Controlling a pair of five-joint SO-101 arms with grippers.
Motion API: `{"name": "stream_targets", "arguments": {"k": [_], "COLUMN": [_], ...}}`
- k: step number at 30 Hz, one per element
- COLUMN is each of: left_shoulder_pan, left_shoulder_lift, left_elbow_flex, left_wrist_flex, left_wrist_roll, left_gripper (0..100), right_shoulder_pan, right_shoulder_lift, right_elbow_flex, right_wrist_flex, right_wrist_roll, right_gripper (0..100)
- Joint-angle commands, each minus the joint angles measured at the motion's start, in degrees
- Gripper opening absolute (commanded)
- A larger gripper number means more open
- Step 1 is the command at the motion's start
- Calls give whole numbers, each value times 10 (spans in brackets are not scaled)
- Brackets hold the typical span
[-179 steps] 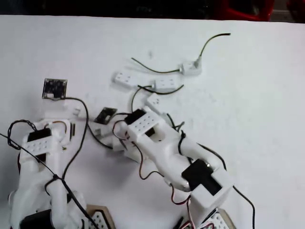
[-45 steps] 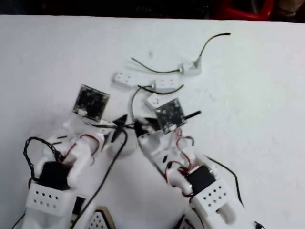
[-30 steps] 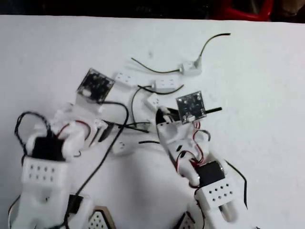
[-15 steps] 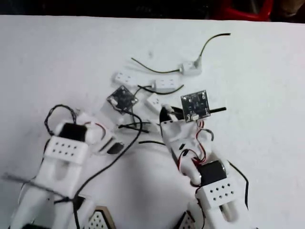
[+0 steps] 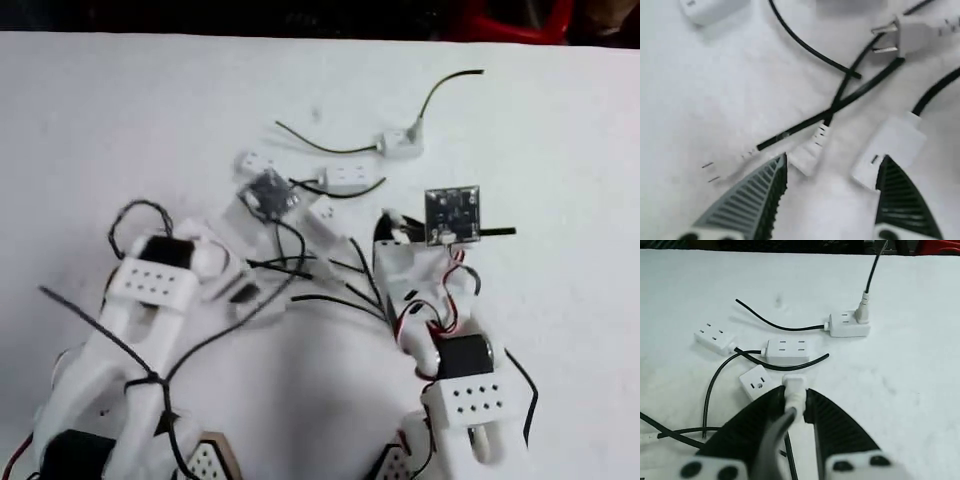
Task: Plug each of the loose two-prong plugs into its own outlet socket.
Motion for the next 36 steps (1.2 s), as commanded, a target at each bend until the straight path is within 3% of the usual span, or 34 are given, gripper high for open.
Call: {"name": "stream_targets", "arguments": {"k": [1,9,15,20,26,31,36], "left_shoulder_pan": [-29,41,102,107,106,114,111], "left_shoulder_lift": [2,2,2,3,8,103,211], "left_elbow_flex": [-88,-106,-13,44,53,27,-72], "left_wrist_flex": [15,113,54,-6,-4,-16,49], "left_wrist_roll": [-3,-20,-11,0,-1,-2,1], "left_gripper": [283,278,278,278,260,238,233], "right_shoulder_pan": [12,15,34,34,33,33,33], "right_shoulder_lift": [-11,-11,-11,-11,-11,-11,-11], "right_elbow_flex": [-37,-38,-40,-44,-44,-44,-44], "right_wrist_flex": [-3,-3,-3,-3,-3,-2,-1], "right_wrist_roll": [2,3,3,3,3,4,4], "right_gripper": [17,17,17,17,17,17,17]}}
